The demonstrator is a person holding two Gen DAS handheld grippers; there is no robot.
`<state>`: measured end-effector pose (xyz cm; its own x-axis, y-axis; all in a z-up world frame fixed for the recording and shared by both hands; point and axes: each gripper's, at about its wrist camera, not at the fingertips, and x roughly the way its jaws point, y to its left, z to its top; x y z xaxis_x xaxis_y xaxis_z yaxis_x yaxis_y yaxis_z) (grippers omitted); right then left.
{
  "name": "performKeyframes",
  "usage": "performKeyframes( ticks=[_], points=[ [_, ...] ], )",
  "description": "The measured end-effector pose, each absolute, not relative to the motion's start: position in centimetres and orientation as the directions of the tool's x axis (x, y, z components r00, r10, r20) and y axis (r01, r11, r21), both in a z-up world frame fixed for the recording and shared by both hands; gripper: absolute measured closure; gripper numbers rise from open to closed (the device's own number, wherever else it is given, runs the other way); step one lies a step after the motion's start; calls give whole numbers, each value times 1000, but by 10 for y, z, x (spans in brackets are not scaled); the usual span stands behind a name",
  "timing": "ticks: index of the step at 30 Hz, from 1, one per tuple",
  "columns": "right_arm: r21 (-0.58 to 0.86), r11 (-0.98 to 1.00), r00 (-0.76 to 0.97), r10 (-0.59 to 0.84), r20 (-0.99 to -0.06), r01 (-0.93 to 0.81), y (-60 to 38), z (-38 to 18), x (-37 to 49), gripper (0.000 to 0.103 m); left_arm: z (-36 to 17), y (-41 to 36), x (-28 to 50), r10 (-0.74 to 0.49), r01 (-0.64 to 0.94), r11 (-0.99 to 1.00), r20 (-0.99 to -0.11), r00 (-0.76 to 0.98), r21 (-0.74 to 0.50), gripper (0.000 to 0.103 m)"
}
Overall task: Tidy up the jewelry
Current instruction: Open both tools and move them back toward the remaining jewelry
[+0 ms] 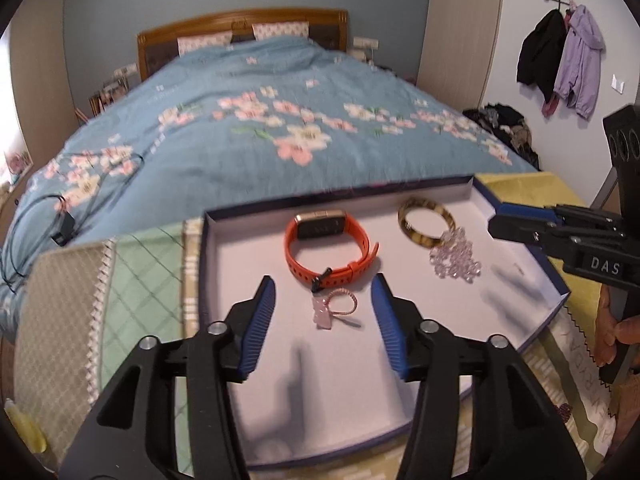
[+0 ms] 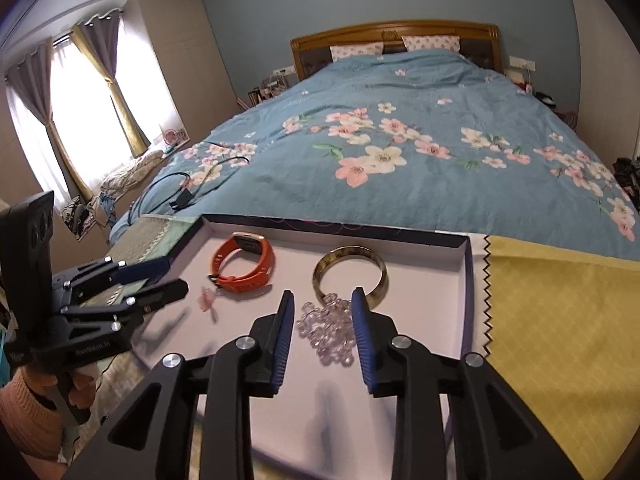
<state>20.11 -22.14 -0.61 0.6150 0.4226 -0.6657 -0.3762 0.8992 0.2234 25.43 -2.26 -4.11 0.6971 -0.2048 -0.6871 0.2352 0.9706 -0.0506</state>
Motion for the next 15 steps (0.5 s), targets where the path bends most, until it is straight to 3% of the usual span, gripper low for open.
performKeyframes(
  ticks=[6,15],
  points=[
    [198,861,613,478,-629,-469,-224,11,148,69,-11,-10,208,-223,258,966,-610,760,-33,45],
    [131,832,521,452,-724,-540,-220,-23,81,69,-10,7,141,-249,280,959,-593,766,-41,45]
  ],
)
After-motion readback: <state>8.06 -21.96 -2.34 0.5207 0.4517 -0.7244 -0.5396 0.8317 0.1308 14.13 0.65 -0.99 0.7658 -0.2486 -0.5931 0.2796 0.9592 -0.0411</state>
